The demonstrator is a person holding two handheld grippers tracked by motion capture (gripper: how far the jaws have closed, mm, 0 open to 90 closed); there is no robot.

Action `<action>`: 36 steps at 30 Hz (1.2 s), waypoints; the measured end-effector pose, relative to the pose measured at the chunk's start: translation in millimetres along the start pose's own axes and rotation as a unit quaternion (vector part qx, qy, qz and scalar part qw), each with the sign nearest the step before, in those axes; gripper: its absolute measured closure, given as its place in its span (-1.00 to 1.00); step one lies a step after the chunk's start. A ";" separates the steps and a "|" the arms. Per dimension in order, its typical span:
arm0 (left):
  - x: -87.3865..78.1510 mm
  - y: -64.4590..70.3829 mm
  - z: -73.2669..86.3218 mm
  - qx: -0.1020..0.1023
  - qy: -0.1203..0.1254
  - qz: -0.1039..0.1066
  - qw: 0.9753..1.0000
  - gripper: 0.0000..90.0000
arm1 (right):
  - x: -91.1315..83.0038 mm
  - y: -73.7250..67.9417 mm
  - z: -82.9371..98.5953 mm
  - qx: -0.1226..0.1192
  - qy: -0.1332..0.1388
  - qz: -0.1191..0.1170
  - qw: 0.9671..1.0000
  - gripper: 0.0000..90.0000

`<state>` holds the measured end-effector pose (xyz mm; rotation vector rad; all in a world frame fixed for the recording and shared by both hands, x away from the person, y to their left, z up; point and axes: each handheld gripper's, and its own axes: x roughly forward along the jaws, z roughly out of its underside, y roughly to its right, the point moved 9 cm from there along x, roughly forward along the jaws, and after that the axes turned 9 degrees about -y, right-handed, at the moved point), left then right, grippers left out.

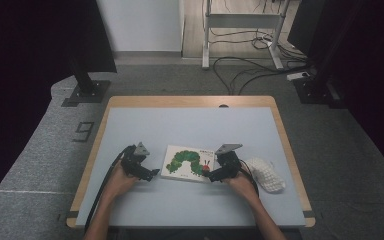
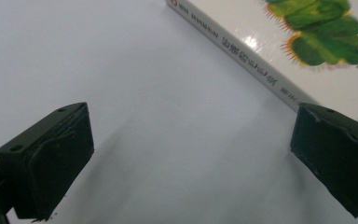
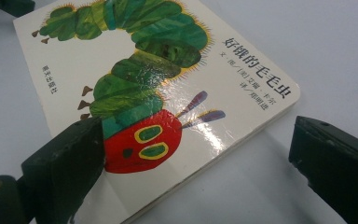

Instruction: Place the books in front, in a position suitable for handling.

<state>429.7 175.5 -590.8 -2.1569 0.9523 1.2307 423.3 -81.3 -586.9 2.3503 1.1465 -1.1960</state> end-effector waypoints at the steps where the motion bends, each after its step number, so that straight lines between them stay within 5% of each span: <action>1: 2.3 1.8 -0.7 -0.003 0.004 0.011 1.000 -1.00 | 0.2 0.0 0.0 0.000 -0.002 0.000 1.000 -0.93; 8: 3.9 9.6 -2.5 0.000 0.012 0.019 1.000 -1.00 | -0.9 2.9 -0.9 0.000 -0.006 0.002 1.000 -0.93; 21: 10.4 47.6 -15.0 0.032 0.030 0.050 0.998 -1.00 | 4.2 13.2 -2.7 0.029 -0.018 -0.009 0.999 -1.00; 36: 5.5 59.7 -7.7 0.048 0.025 0.063 0.997 -0.99 | 8.7 7.4 -6.9 0.007 -0.039 -0.017 0.999 -1.00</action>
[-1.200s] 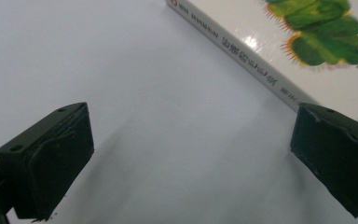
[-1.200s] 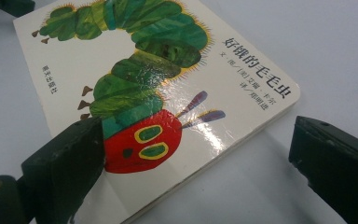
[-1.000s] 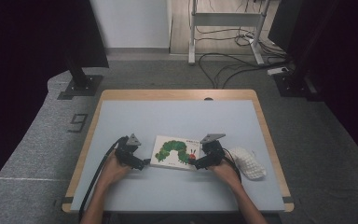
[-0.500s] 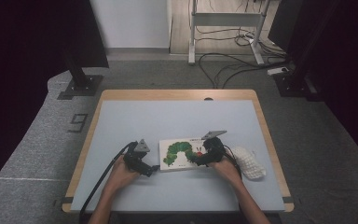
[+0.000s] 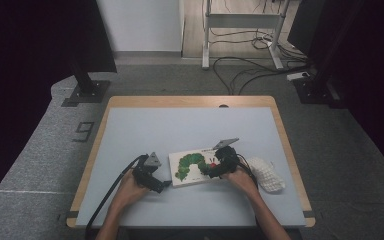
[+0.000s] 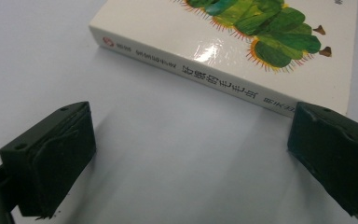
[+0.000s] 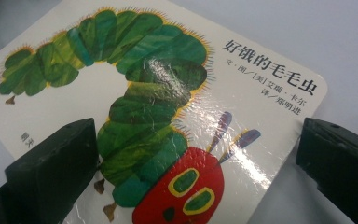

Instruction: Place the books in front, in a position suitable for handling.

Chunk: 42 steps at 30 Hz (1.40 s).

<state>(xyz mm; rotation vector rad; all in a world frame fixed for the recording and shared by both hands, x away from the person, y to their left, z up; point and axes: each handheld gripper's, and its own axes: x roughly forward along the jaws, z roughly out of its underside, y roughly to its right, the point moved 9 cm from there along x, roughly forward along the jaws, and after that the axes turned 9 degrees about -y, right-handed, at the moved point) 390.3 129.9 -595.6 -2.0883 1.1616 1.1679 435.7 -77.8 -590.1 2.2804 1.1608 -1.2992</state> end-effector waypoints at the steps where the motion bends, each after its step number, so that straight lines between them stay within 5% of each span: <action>1: -1.0 3.6 2.2 0.002 -0.001 0.001 1.000 -1.00 | 1.5 -2.3 -1.4 -0.004 0.000 -0.001 1.000 -1.00; 21: -20.0 54.7 33.5 0.001 0.003 0.003 1.000 -1.00 | 17.9 -44.6 -14.3 -0.062 -0.002 -0.037 0.997 -1.00; 32: -20.7 56.5 35.2 -0.005 0.004 0.003 1.000 -1.00 | 17.7 -47.7 -14.6 -0.070 0.000 -0.039 0.997 -1.00; 42: -22.0 56.0 36.3 -0.013 0.004 -0.003 1.000 -1.00 | 0.1 -47.2 -24.5 -0.094 0.020 -0.006 0.995 -0.94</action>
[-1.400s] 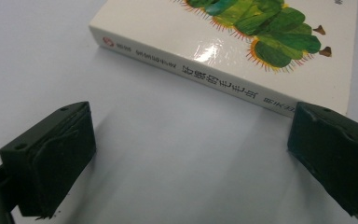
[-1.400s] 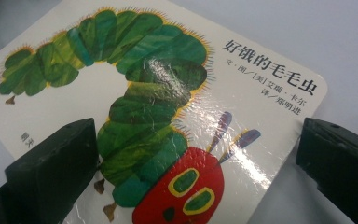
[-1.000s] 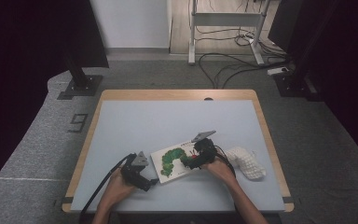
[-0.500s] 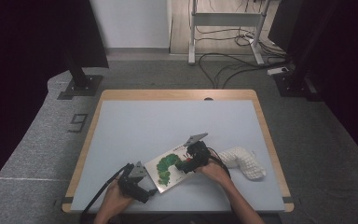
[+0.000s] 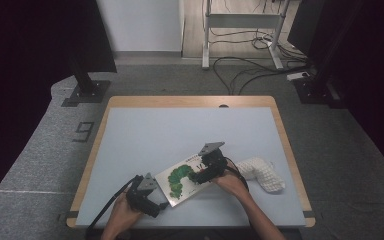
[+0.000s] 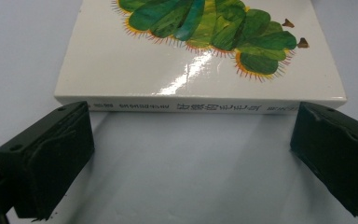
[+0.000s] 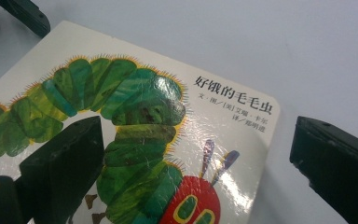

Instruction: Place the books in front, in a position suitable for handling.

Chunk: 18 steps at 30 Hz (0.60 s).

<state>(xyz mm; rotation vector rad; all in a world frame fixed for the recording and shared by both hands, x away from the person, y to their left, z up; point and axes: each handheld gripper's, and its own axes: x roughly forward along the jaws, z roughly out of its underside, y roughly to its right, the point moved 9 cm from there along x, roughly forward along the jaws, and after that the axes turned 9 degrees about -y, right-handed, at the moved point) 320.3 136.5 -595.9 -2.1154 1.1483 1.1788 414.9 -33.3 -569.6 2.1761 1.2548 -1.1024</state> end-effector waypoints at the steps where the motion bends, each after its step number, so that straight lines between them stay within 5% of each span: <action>1: 0.0 0.0 0.0 0.000 0.000 0.000 1.000 -1.00 | 0.0 0.0 0.0 0.000 0.000 0.000 1.000 -0.94; 18: -12.4 -10.4 19.6 -0.029 0.004 -0.020 0.999 -1.00 | -29.3 5.5 4.2 -0.008 -0.003 0.026 1.000 -0.93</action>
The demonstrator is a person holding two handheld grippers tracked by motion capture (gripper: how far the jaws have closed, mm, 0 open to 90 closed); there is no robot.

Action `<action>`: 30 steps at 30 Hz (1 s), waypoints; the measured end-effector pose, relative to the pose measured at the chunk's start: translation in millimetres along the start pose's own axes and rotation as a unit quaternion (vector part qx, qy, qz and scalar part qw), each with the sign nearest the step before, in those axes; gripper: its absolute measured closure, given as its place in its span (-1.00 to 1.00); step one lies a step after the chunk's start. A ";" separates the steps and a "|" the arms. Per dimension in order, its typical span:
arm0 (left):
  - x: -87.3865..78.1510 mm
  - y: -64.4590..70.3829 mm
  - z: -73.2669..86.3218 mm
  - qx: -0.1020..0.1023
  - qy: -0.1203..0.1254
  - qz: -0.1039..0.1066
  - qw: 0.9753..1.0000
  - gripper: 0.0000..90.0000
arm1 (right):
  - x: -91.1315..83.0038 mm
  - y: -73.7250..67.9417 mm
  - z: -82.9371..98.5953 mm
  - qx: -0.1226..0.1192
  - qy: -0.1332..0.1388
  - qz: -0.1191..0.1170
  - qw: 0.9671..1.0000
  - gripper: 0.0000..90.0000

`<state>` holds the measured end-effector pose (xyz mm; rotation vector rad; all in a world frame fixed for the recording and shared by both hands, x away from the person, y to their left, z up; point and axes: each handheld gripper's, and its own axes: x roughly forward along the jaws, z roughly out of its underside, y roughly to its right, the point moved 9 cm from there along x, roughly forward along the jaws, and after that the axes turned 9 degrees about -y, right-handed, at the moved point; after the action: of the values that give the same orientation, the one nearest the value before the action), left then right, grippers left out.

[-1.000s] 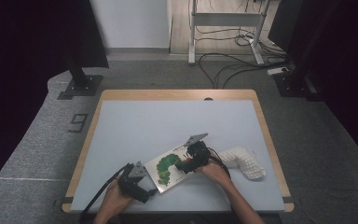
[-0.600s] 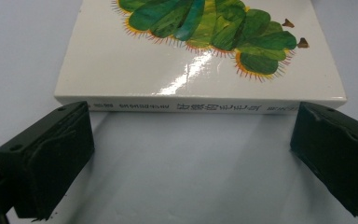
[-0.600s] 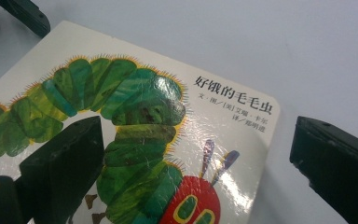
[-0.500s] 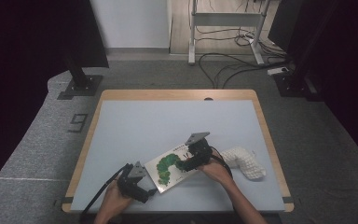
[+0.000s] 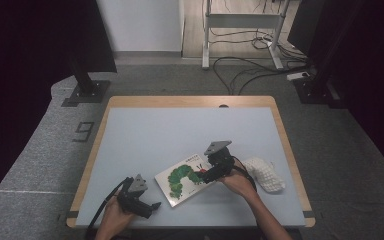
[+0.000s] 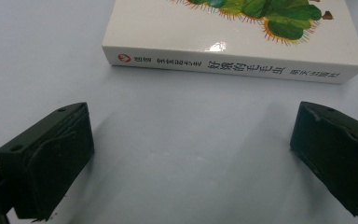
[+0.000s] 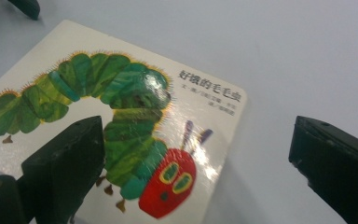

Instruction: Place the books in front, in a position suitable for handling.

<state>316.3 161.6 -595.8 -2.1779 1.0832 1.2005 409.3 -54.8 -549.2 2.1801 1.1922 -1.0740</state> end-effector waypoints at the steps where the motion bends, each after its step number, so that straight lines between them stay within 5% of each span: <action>1: 0.0 0.0 0.0 0.000 0.000 0.000 1.000 -1.00 | 0.0 0.0 0.0 0.000 0.000 0.000 1.000 -0.93; 30: 0.5 -0.3 0.3 -0.003 0.001 0.003 1.000 -1.00 | -79.6 52.8 72.2 0.071 0.008 0.081 0.994 -0.87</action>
<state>316.5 161.8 -596.4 -2.1820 1.0890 1.2064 397.0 -172.3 -529.4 2.3515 0.9507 -1.1038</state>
